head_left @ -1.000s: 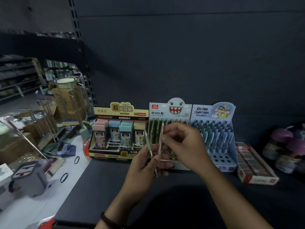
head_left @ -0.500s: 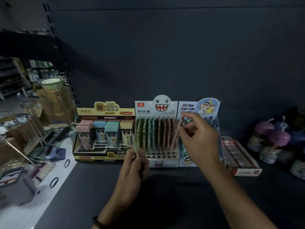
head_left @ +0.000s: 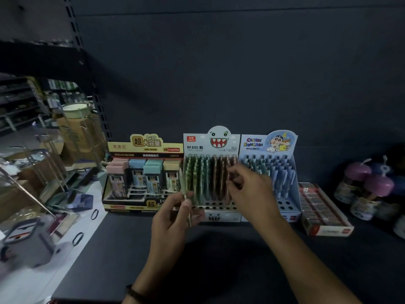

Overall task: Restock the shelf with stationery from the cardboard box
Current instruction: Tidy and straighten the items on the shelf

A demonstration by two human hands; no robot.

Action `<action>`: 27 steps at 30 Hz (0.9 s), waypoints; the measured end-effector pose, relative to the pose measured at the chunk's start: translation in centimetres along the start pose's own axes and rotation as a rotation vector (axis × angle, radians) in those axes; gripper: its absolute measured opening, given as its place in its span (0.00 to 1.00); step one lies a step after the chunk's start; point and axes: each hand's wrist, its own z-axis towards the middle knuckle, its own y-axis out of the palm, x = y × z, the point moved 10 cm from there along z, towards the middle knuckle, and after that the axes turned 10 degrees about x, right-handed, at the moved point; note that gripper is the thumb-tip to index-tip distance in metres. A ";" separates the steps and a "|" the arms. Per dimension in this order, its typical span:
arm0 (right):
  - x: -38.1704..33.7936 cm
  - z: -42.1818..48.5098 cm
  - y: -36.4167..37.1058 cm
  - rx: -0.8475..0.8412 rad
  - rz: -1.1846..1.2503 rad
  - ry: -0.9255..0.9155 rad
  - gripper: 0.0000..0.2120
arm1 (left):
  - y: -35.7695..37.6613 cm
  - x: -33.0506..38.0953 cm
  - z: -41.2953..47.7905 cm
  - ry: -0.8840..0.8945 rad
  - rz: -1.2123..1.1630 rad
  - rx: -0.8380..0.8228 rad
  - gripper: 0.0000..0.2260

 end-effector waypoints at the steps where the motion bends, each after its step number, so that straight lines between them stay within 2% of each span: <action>1: 0.1 0.2 -0.1 -0.010 0.001 0.011 0.16 | -0.1 0.0 0.1 0.007 0.006 0.010 0.07; 4: -0.5 0.3 -1.3 0.022 -0.023 0.001 0.15 | -0.5 1.0 0.4 0.098 0.059 0.016 0.07; 7: -1.1 -0.8 -2.7 0.100 0.121 0.052 0.10 | -1.0 1.6 0.7 0.088 -0.026 0.067 0.05; 9: -1.7 -1.8 -1.3 -0.002 0.298 0.132 0.03 | -0.8 2.1 0.7 0.070 -0.071 0.069 0.05; 12: -2.1 -3.5 2.2 -0.203 0.575 0.356 0.08 | 0.0 2.8 0.6 0.071 -0.097 0.037 0.06; 15: -1.7 -4.4 4.0 -0.231 0.776 0.578 0.06 | 0.1 3.0 0.6 0.076 -0.114 0.011 0.06; 17: -1.6 -4.4 4.2 -0.214 0.845 0.646 0.03 | -0.4 3.1 0.7 0.082 -0.137 0.025 0.08; 21: -1.5 -3.3 3.4 -0.108 0.967 0.687 0.08 | -2.6 3.1 1.6 0.127 -0.114 0.128 0.10; 24: -2.0 -3.0 4.0 -0.085 1.079 0.714 0.09 | -2.7 2.7 1.7 0.121 -0.044 0.116 0.07; 27: -2.8 -2.5 4.1 -0.092 1.070 0.632 0.09 | -2.5 3.4 1.4 0.172 0.061 0.098 0.08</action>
